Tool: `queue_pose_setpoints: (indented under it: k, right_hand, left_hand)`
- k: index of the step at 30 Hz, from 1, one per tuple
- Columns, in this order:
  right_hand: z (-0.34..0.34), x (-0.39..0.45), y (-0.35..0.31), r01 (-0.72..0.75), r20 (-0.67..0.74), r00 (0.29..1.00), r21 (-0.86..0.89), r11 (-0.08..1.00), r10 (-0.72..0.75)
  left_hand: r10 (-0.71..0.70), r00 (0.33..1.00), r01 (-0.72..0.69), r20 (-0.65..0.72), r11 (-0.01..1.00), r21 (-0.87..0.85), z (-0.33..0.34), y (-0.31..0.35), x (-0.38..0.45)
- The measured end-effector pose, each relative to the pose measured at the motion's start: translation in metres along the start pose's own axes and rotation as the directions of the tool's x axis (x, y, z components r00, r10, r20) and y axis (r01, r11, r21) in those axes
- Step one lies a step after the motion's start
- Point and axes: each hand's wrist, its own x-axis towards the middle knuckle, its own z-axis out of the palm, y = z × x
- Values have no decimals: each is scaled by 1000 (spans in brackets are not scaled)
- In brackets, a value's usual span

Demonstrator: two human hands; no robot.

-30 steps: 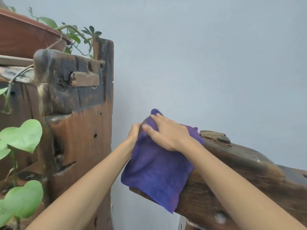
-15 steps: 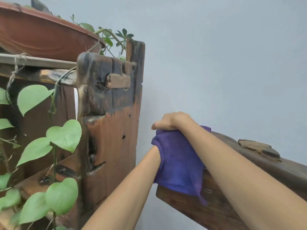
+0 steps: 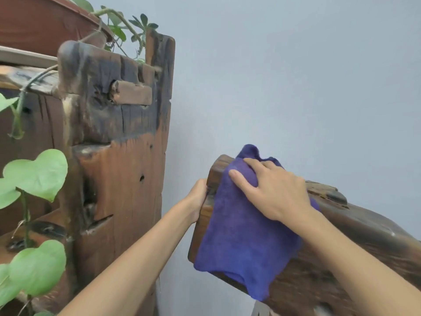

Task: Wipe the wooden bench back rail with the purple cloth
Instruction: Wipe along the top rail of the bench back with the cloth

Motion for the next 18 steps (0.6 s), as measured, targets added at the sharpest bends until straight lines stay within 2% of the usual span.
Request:
queue_pose_setpoints:
  k: [2, 4, 6, 8, 10, 13, 15, 16, 17, 18]
  right_hand:
    - [-10, 12, 26, -105, 206, 975, 90, 990, 85]
    - [-12, 38, 26, -219, 454, 885, 203, 954, 106]
    - [-6, 69, 8, -309, 573, 812, 266, 913, 108]
    - [0, 87, -11, -371, 623, 771, 275, 887, 129]
    - [2, 87, -18, -333, 593, 795, 256, 907, 124]
    - [-5, 45, 3, -97, 398, 917, 275, 957, -22]
    - [-9, 10, 31, 26, 275, 956, 274, 961, -104]
    - [-14, -2, 46, 52, 264, 956, 266, 962, -124]
    - [-19, -9, 61, 54, 276, 953, 260, 964, -127]
    - [-22, -10, 78, 40, 297, 948, 242, 969, -113]
  left_hand:
    - [-28, 1000, 28, -5, 999, -42, -6, -3, 2]
    - [-46, 999, 45, -23, 997, -62, -4, -5, 3]
    - [-21, 997, 16, -69, 997, -75, -3, -5, 1]
    - [-6, 993, -3, -119, 997, -75, -4, -4, -6]
    - [18, 989, -14, -150, 1000, 28, -6, -4, -6]
    - [58, 992, -36, -111, 981, 191, -2, 16, -4]
    - [86, 993, -62, -75, 960, 274, 3, 51, -5]
    - [93, 996, -79, -18, 923, 376, 9, 70, -7]
    - [94, 994, -107, 51, 837, 537, 17, 87, -10]
    - [96, 989, -149, 114, 669, 728, 28, 99, -11]
